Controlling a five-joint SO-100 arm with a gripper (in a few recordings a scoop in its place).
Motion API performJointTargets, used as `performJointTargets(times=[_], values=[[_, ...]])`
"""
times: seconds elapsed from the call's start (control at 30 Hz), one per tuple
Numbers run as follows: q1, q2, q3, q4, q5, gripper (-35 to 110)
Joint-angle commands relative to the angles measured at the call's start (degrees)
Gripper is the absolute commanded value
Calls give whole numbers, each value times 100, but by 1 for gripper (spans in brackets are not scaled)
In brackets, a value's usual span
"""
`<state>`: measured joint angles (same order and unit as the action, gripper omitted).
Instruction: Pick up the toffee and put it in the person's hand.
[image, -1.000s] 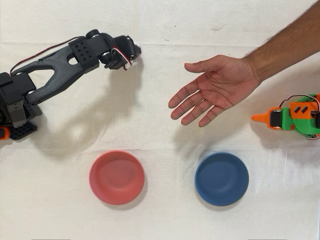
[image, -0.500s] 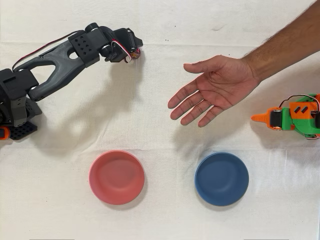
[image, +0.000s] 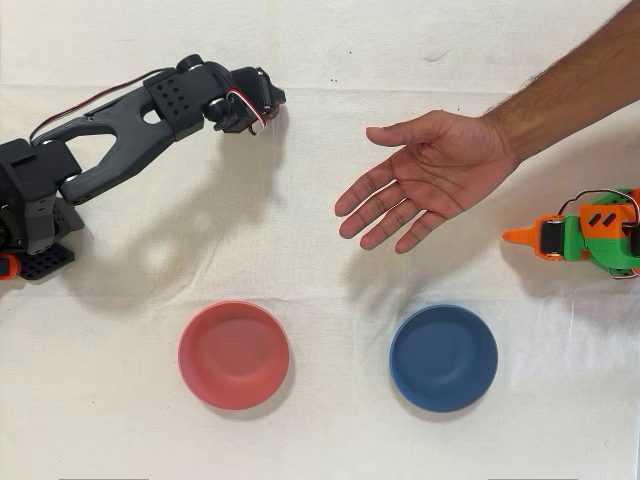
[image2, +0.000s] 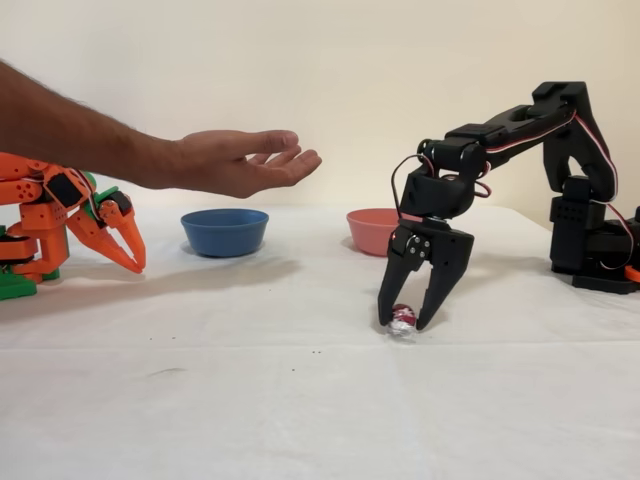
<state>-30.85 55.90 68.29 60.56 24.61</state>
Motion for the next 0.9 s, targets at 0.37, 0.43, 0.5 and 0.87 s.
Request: performJointTargets(times=[0.37,0.43,0.5,0.87], values=[[132,264,9,-97,158,20],[141,255,9,-105,176,19],[132,255,0,-132,167,19],[18,255,-246,-149,26,17]])
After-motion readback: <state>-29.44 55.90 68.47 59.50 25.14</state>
